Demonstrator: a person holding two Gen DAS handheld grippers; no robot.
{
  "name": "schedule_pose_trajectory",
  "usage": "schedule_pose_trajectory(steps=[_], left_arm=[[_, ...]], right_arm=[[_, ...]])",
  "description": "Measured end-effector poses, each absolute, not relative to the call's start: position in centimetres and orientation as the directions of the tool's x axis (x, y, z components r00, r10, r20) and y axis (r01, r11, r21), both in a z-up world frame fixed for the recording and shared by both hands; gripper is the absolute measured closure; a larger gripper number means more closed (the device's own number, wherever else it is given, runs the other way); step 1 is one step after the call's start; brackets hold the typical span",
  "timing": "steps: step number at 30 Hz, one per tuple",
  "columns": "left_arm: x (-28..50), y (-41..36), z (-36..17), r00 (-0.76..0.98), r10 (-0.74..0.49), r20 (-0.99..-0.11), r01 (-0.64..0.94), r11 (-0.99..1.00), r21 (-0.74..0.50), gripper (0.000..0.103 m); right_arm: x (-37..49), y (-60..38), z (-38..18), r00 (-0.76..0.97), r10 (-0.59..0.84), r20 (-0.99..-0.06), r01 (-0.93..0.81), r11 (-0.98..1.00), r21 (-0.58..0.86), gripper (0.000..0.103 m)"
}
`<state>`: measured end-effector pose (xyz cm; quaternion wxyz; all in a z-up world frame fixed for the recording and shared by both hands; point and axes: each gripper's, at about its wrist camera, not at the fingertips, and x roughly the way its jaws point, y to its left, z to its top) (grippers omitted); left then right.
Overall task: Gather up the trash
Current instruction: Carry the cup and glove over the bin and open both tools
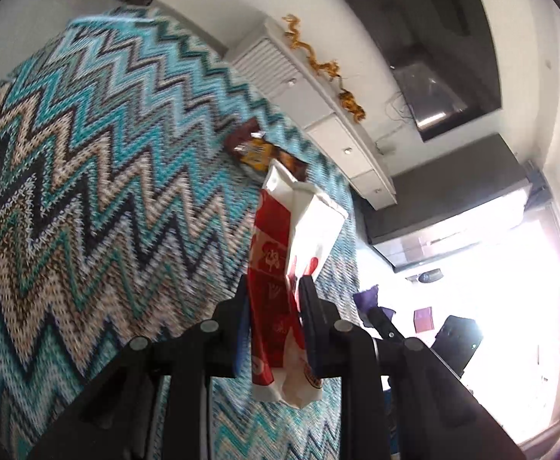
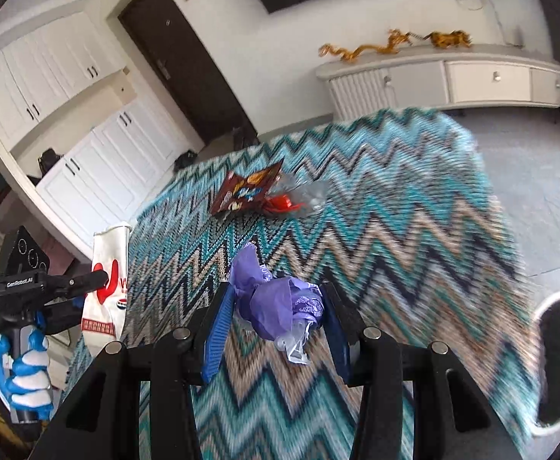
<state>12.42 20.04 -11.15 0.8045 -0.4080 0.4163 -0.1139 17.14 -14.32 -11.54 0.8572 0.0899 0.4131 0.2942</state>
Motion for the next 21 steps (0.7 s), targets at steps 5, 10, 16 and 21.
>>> schedule_pose_trajectory(steps=[5,10,16,21], left_arm=[[11.6,16.9,-8.2,0.62,-0.543,-0.567,-0.075,0.677,-0.732,0.081],[11.6,13.1,-6.1,0.597,-0.573,-0.562,-0.003,0.699,-0.715,0.081],[12.8,6.6,-4.4,0.536,-0.619,-0.574,0.096,0.72,-0.687,0.081],[15.1,0.0,-4.2,0.464,-0.65,-0.603,0.174,0.733,-0.657,0.081]], right_arm=[[13.3,-18.9,-9.0,0.561,0.548,-0.62,-0.396,0.836,0.38,0.06],[9.4,-24.2,-7.8,0.643,0.486,-0.592,-0.32,0.873,0.369,0.06],[6.1,-31.0,-7.6,0.714,0.399,-0.575,-0.206,0.905,0.372,0.06],[4.1,-36.3,-8.3,0.749,0.33,-0.575,-0.109,0.917,0.384,0.06]])
